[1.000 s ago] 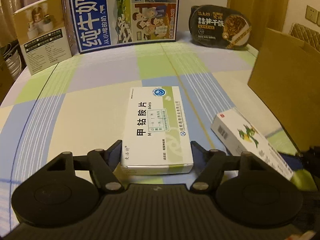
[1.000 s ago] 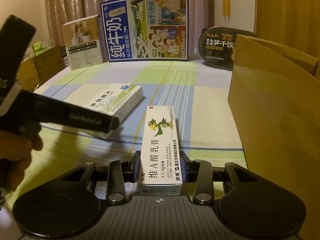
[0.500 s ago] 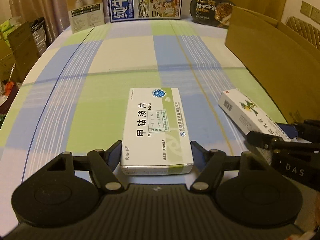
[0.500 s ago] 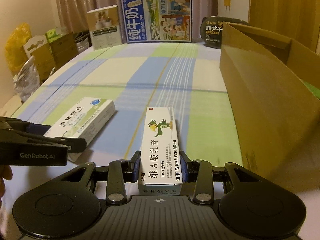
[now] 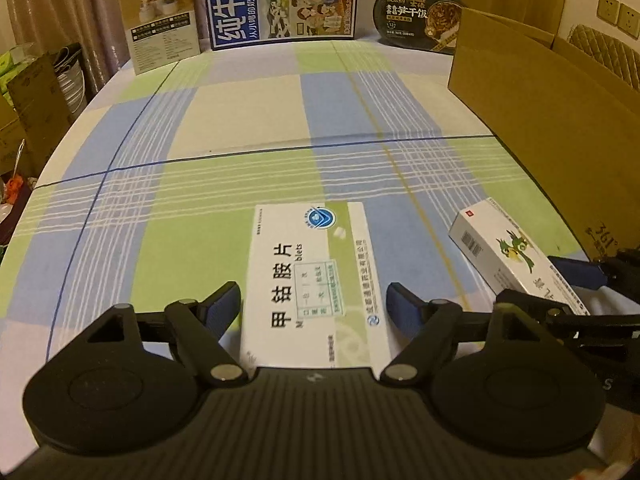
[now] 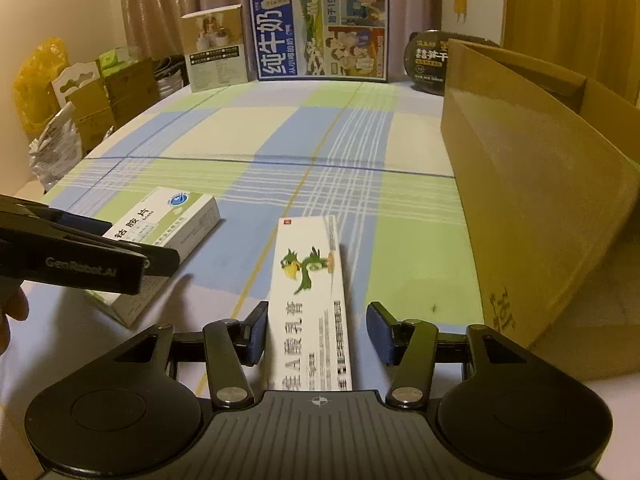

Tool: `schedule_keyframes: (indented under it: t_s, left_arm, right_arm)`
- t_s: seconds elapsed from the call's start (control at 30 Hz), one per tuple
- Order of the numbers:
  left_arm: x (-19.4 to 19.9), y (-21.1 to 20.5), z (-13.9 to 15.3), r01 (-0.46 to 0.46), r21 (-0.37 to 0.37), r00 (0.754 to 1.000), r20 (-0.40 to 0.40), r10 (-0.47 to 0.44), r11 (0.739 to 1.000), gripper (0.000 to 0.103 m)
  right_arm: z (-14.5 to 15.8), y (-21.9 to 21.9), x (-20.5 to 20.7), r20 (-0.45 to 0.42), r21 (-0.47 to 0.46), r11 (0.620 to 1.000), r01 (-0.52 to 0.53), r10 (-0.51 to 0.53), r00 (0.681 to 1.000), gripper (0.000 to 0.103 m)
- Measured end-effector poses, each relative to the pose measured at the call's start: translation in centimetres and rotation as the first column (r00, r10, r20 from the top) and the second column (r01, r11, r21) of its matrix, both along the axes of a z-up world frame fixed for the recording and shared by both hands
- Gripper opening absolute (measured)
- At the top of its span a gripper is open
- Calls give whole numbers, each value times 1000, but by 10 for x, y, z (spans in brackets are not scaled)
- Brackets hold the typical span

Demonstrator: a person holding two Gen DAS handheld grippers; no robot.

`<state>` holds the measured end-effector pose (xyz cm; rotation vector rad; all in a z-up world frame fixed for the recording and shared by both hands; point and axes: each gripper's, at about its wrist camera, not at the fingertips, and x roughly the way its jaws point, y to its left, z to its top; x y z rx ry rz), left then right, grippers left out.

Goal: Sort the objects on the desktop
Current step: 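Lift both medicine boxes and carry them over the cardboard box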

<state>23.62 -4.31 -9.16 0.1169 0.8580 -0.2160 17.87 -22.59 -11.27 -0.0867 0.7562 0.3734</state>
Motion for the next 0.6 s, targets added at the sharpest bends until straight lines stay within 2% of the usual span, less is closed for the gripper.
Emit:
schedule_keyframes:
  t_s: [0.13, 0.2, 0.23, 0.37, 0.6]
  left_arm:
    - [5, -3, -6, 7, 20, 1000, -11, -7, 1000, 68]
    - [5, -3, -7, 7, 19, 1000, -8, -7, 1000, 68]
    - [5, -2, -7, 4, 17, 1000, -9, -4, 1000, 68]
    - [3, -2, -5, -5, 18, 1000, -10, 5, 1000, 67]
    - [-18, 2, 12, -15, 3, 1000, 9, 15, 1000, 67]
  right_arm:
    - [-1, 2, 5, 2, 4, 1000, -6, 6, 1000, 49]
    - [-1, 4, 6, 6, -4, 1000, -12, 12, 1000, 42]
    - [-1, 5, 6, 8, -7, 1000, -18, 18, 1000, 36]
    - [3, 6, 8, -3, 5, 1000, -20, 20, 1000, 35]
    - [22, 1, -3, 29, 5, 1000, -10, 10, 1000, 35]
